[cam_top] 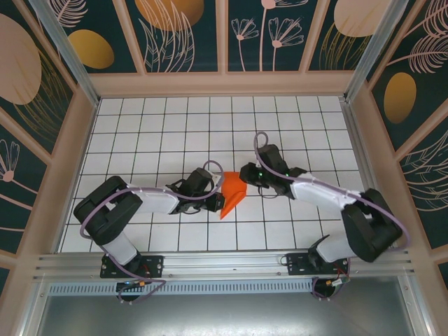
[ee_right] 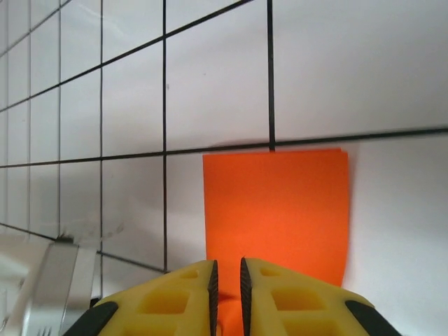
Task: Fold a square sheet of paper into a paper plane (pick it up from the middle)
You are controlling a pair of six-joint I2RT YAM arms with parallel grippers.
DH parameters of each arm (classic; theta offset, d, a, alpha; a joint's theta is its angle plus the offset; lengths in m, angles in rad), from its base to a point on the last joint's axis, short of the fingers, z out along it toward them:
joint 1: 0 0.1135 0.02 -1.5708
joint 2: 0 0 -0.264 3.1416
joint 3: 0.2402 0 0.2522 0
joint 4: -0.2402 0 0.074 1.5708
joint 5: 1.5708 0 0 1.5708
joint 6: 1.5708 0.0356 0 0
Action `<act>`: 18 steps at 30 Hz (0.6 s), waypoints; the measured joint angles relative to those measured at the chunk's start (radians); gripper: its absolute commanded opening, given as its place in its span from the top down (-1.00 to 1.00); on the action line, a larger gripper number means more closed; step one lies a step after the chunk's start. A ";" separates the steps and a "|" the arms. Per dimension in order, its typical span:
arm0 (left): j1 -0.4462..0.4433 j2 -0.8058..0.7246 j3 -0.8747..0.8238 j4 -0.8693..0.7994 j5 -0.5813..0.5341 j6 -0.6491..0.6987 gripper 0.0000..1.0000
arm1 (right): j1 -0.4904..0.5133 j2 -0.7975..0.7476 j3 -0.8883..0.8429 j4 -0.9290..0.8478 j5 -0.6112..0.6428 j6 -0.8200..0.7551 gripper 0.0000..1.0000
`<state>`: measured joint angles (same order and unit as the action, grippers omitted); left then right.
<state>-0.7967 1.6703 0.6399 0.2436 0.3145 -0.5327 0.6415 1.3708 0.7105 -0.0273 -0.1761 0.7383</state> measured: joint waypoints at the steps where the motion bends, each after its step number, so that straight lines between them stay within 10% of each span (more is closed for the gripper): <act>1: 0.000 0.003 0.004 0.000 0.001 0.000 0.89 | 0.000 -0.034 -0.042 0.023 -0.008 0.021 0.69; 18: 0.000 0.092 0.093 0.016 0.018 -0.019 0.90 | 0.291 -0.093 -0.347 0.408 -0.027 0.355 0.88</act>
<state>-0.7967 1.7618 0.7326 0.2592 0.3328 -0.5518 0.9321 1.2774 0.3637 0.3809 -0.2028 1.0931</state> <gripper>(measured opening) 0.055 0.083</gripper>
